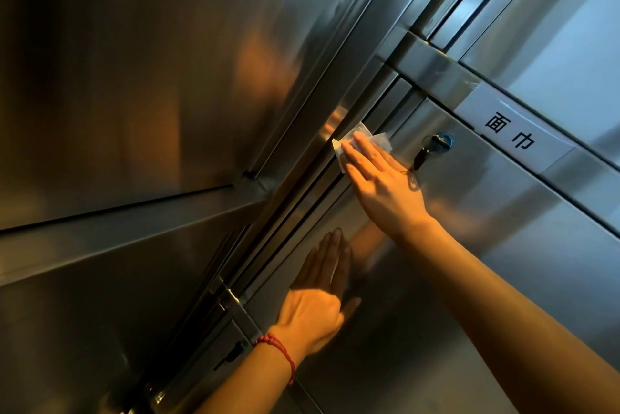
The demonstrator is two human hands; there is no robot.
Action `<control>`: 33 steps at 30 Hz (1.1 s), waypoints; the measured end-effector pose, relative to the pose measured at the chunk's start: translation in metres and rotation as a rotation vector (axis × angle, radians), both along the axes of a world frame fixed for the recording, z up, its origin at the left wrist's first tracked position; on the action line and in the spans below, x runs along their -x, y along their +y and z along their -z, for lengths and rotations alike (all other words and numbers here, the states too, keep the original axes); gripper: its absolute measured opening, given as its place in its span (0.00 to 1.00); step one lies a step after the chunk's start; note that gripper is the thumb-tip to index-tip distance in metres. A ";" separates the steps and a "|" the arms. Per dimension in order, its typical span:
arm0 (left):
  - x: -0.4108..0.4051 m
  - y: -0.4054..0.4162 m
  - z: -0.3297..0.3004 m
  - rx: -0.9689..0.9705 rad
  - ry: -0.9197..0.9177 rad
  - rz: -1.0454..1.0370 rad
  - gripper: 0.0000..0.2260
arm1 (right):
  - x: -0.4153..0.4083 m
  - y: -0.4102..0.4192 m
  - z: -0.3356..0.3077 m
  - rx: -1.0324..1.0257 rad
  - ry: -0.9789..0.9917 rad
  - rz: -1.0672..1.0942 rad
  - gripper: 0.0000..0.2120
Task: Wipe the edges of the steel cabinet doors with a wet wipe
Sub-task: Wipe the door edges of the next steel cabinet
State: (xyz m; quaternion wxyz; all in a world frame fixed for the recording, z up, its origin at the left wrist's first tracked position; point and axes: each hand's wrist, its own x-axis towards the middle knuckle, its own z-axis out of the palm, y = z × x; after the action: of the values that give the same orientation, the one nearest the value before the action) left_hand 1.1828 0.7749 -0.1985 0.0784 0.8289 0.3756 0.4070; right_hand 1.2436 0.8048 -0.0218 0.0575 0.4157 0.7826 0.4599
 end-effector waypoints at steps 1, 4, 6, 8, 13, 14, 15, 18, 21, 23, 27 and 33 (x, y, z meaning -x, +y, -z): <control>0.000 0.000 0.000 0.009 -0.006 -0.007 0.38 | 0.000 0.000 0.003 0.008 -0.013 0.007 0.19; -0.001 0.002 0.003 0.036 -0.011 0.031 0.38 | 0.000 -0.001 0.004 0.032 -0.053 0.015 0.20; 0.000 0.004 0.004 0.060 0.018 0.072 0.38 | 0.000 0.000 0.000 0.031 -0.058 0.006 0.20; -0.001 0.008 0.008 0.097 0.038 0.115 0.36 | 0.001 -0.001 0.000 0.022 -0.041 0.014 0.20; -0.003 0.008 0.008 0.161 0.043 0.140 0.35 | 0.002 0.001 0.006 0.035 -0.073 0.004 0.20; -0.002 0.008 0.008 0.162 0.046 0.145 0.35 | 0.001 0.001 0.004 0.037 -0.082 -0.004 0.21; -0.001 0.007 0.008 0.158 0.056 0.146 0.35 | 0.000 0.001 0.002 0.032 -0.090 -0.010 0.22; 0.000 0.007 0.007 0.160 0.092 0.135 0.35 | -0.001 0.001 -0.002 0.026 -0.106 0.004 0.22; -0.001 0.005 0.004 0.205 0.115 0.127 0.36 | -0.001 0.000 0.002 0.028 -0.130 0.006 0.22; -0.003 0.004 0.003 0.208 0.143 0.121 0.35 | -0.001 -0.001 0.003 0.033 -0.163 -0.013 0.23; -0.005 0.003 0.002 0.208 0.145 0.104 0.35 | -0.002 0.000 -0.003 0.056 -0.212 -0.045 0.22; -0.010 -0.005 -0.001 0.206 0.099 0.027 0.32 | -0.007 0.002 -0.001 0.046 -0.193 -0.079 0.19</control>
State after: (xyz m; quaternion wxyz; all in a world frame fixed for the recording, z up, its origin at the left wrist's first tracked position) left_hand 1.1931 0.7702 -0.1973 0.1500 0.8406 0.4074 0.3239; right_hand 1.2507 0.8064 -0.0208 0.1242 0.3368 0.7996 0.4815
